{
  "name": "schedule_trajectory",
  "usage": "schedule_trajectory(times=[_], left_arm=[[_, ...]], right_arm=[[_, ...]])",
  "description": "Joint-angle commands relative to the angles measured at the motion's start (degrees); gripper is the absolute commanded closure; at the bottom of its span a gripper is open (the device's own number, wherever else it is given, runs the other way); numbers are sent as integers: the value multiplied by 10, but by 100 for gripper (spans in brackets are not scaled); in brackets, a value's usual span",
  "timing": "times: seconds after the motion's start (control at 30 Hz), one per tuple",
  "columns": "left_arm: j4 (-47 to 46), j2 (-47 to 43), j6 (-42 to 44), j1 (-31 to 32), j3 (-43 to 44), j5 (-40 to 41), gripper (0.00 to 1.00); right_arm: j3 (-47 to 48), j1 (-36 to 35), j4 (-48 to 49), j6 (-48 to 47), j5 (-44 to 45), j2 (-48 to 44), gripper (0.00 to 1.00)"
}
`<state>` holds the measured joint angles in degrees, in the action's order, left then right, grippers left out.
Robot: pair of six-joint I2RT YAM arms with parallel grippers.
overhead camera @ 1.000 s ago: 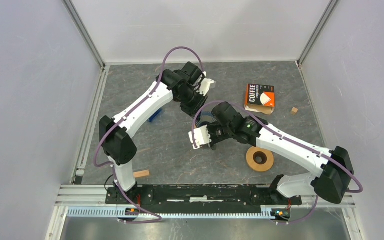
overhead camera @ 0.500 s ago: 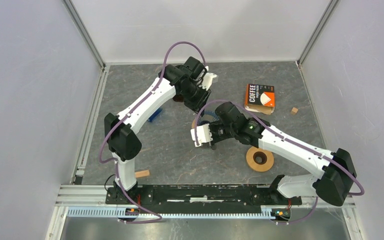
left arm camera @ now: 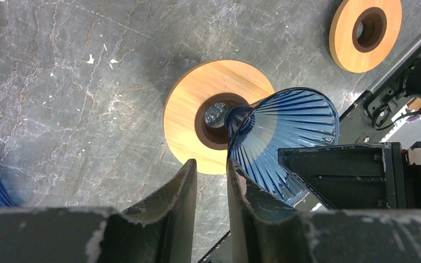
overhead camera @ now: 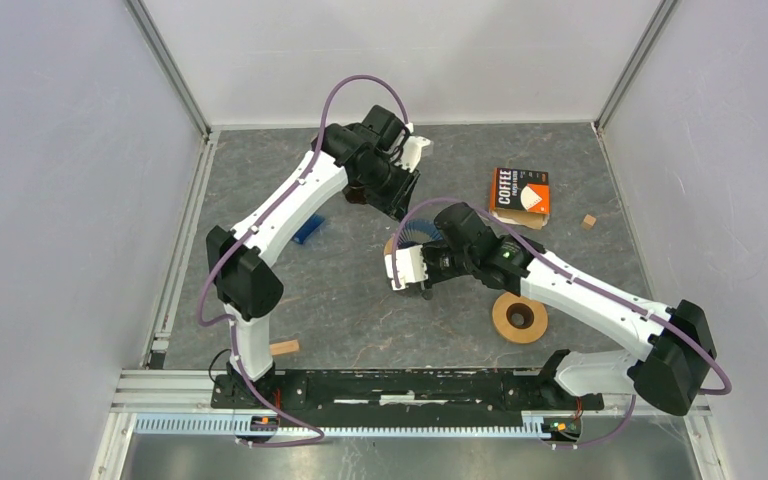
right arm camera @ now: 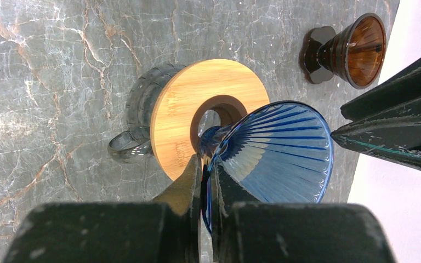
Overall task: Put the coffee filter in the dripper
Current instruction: Pick up the coffee dripper from the center of the board, then place the coffee dripper in the dripper holder.
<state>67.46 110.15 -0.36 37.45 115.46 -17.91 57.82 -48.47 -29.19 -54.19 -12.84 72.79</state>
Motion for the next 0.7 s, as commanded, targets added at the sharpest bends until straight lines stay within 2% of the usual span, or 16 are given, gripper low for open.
schedule_trajectory(times=[0.0,0.67], left_arm=[[-1,10,20,-4,28,-8,66],[-2,19,24,-16,35,-12,66]], right_arm=[[2,3,32,7,-4,-13,100],[7,2,39,9,-22,17,100]])
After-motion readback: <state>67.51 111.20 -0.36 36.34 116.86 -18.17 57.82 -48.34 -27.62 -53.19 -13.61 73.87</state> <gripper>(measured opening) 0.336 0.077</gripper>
